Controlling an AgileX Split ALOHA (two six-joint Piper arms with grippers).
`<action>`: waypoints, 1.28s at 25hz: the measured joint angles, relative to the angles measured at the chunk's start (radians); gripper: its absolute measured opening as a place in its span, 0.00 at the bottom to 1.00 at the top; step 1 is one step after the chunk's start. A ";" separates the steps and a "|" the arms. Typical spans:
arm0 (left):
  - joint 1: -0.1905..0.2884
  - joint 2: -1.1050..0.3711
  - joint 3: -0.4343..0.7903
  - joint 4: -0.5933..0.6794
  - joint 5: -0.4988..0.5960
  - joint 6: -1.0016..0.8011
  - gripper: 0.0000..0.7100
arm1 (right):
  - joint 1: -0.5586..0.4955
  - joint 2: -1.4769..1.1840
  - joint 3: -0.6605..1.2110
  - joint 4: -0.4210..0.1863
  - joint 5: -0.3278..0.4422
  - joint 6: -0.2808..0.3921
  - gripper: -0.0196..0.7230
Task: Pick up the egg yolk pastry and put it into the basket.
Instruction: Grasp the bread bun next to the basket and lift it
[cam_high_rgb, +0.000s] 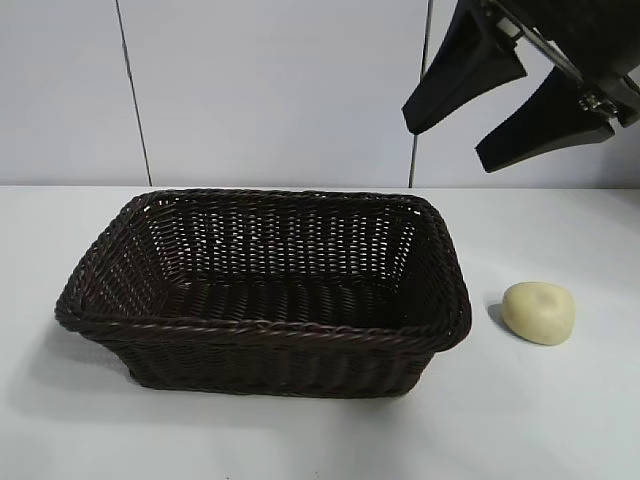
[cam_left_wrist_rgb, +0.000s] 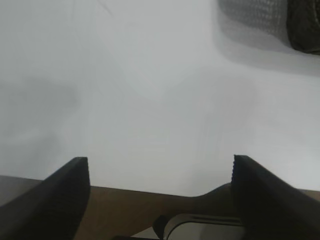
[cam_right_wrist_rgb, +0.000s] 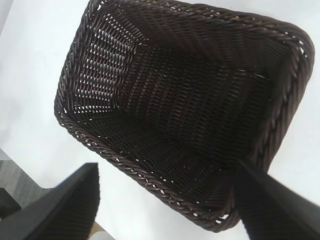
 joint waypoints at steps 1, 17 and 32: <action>0.000 -0.013 0.004 0.001 -0.008 0.000 0.80 | 0.000 0.000 0.000 -0.001 0.000 0.000 0.75; 0.000 -0.183 0.004 -0.001 -0.022 -0.002 0.80 | 0.000 0.000 0.000 -0.002 0.002 0.004 0.75; 0.000 -0.446 0.004 -0.001 -0.007 -0.003 0.80 | 0.000 0.038 -0.073 -0.181 0.053 0.230 0.75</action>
